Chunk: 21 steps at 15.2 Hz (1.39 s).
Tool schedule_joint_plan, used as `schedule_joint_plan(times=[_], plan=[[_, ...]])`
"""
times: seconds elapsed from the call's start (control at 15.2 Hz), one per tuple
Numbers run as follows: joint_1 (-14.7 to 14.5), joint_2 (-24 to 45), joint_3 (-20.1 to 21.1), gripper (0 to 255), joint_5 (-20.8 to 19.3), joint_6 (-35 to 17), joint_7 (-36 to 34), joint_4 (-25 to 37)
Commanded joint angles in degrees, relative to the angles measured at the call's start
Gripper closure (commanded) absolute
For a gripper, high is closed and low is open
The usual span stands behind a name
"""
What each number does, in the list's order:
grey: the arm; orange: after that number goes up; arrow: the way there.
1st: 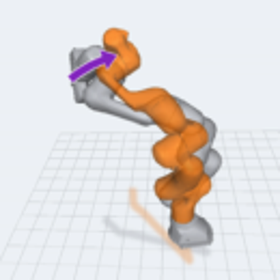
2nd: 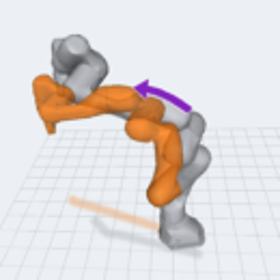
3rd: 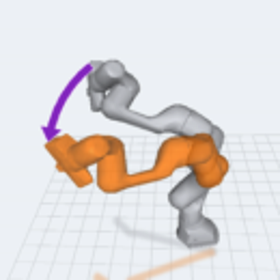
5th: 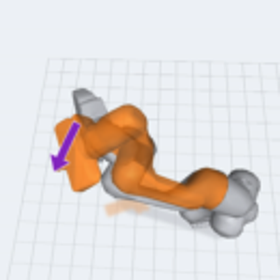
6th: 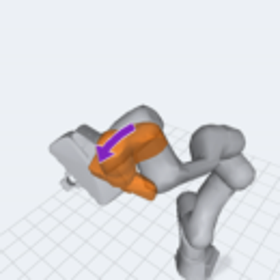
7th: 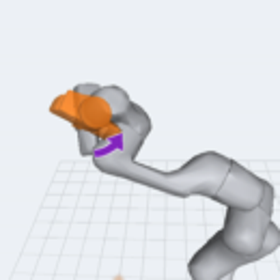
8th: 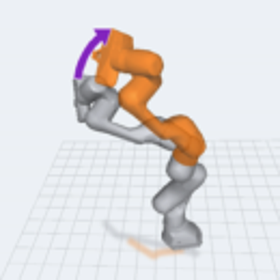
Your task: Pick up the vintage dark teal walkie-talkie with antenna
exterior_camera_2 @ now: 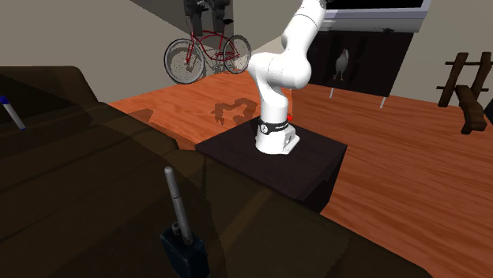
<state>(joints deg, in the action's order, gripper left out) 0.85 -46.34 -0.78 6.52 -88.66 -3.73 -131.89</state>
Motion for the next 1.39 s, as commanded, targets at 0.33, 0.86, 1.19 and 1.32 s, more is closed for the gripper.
schedule_joint_plan(times=[0.33, 0.86, 1.19, 1.32], plan=[[1.4, 3.81, 7.43, 0, 4.36, -6.46, -13.26, -2.46], [4.27, 15.63, 18.72, 0, 8.48, -17.38, -34.11, -1.0], [6.78, 25.91, 25.03, 0, 7.79, -23.82, -47.57, 2.94], [7.79, 30.52, 27.25, 0, 6.55, -26.14, -53.21, 5.08]])
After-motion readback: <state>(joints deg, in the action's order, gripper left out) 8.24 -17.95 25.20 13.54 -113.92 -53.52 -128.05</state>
